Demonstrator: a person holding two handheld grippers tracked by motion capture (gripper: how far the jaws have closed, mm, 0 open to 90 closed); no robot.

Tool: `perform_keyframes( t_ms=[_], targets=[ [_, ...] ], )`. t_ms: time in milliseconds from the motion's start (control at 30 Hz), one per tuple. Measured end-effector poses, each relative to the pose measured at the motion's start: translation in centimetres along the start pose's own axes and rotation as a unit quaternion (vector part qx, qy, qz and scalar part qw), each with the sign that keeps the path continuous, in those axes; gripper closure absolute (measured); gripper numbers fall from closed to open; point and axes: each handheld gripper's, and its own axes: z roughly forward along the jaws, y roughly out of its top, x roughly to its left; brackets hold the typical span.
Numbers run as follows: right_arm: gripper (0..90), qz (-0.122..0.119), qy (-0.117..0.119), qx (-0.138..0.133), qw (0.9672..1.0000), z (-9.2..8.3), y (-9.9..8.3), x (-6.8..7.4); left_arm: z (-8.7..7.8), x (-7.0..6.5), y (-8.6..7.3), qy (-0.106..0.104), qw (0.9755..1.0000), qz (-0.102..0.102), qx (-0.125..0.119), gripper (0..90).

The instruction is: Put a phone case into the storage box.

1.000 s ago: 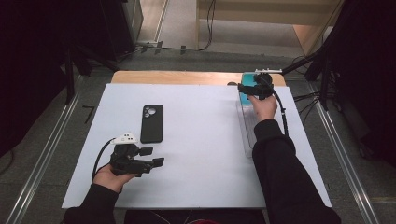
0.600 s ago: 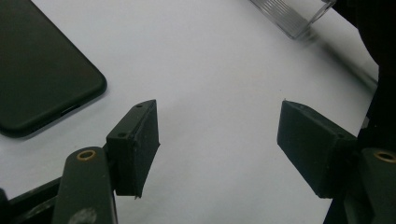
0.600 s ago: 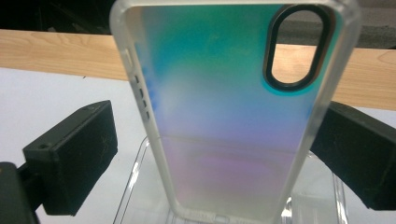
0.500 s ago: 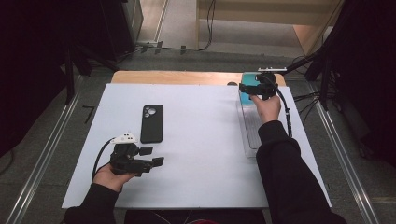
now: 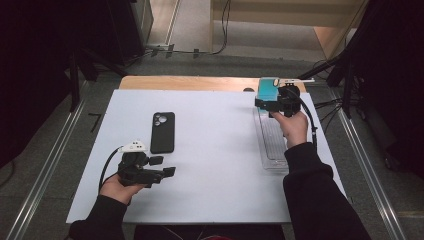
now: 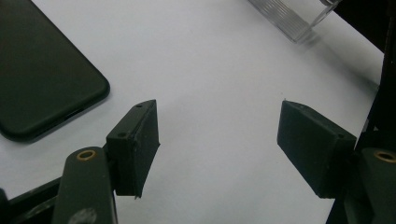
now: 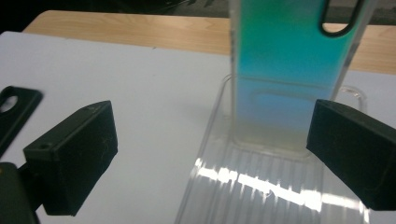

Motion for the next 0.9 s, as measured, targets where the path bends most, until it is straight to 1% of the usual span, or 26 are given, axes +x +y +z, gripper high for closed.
perform_keyframes(
  t_ms=[100, 167, 267, 333, 400, 467, 533, 567, 600, 633, 733, 800, 900],
  targets=[
    [0.5, -0.006, 0.019, 0.010, 0.9998, -0.8, -0.5, 0.8, 0.0, 0.1, 0.1, -0.001, 1.0000, 0.001, 0.001, 29.9],
    [0.6, -0.009, 0.030, 0.007, 0.9995, -1.3, -0.8, 1.3, 0.0, 0.2, 0.2, -0.001, 1.0000, -0.002, 0.000, 29.9],
    [0.7, -0.024, 0.044, 0.012, 0.9987, -1.9, -1.1, 2.0, 0.0, 0.5, 0.3, -0.002, 1.0000, -0.005, 0.000, 29.9],
    [0.7, -0.036, 0.048, 0.015, 0.9981, -2.2, -1.3, 2.6, 0.0, 0.6, 0.4, -0.003, 1.0000, -0.006, -0.001, 29.9],
    [0.7, -0.047, 0.057, 0.023, 0.9970, -2.4, -1.5, 3.2, 0.1, 0.6, 0.5, -0.004, 1.0000, -0.005, 0.000, 29.9],
    [0.7, -0.051, 0.065, 0.028, 0.9962, -2.6, -1.8, 3.8, 0.1, 0.7, 0.6, -0.006, 1.0000, -0.005, -0.002, 29.9],
    [0.8, -0.062, 0.077, 0.032, 0.9946, -2.8, -2.2, 4.4, 0.2, 0.7, 0.7, -0.006, 1.0000, -0.005, 0.000, 29.9],
    [2.2, -0.066, 0.081, 0.036, 0.9939, -2.9, -2.4, 4.7, 0.2, 0.7, 0.7, -0.008, 1.0000, -0.005, -0.002, 29.9],
    [5.7, -0.070, 0.084, 0.035, 0.9934, -3.1, -2.5, 5.0, 0.3, 0.7, 0.7, -0.008, 1.0000, -0.004, -0.001, 29.9],
    [6.8, -0.073, 0.088, 0.035, 0.9928, -3.3, -2.7, 5.2, 0.3, 0.7, 0.8, -0.008, 1.0000, -0.003, 0.000, 29.9],
    [7.1, -0.078, 0.107, 0.032, 0.9907, -3.8, -3.2, 5.7, 0.3, 0.7, 0.8, -0.009, 1.0000, -0.003, 0.000, 29.9],
    [14.2, -0.082, 0.115, 0.031, 0.9895, -4.2, -3.5, 6.0, 0.4, 0.8, 0.9, -0.009, 0.9999, -0.003, -0.001, 29.9],
    [14.2, -0.098, 0.133, 0.035, 0.9857, -4.6, -4.1, 6.5, 0.3, 0.8, 0.8, -0.008, 1.0000, -0.003, 0.000, 29.9]
  ],
)
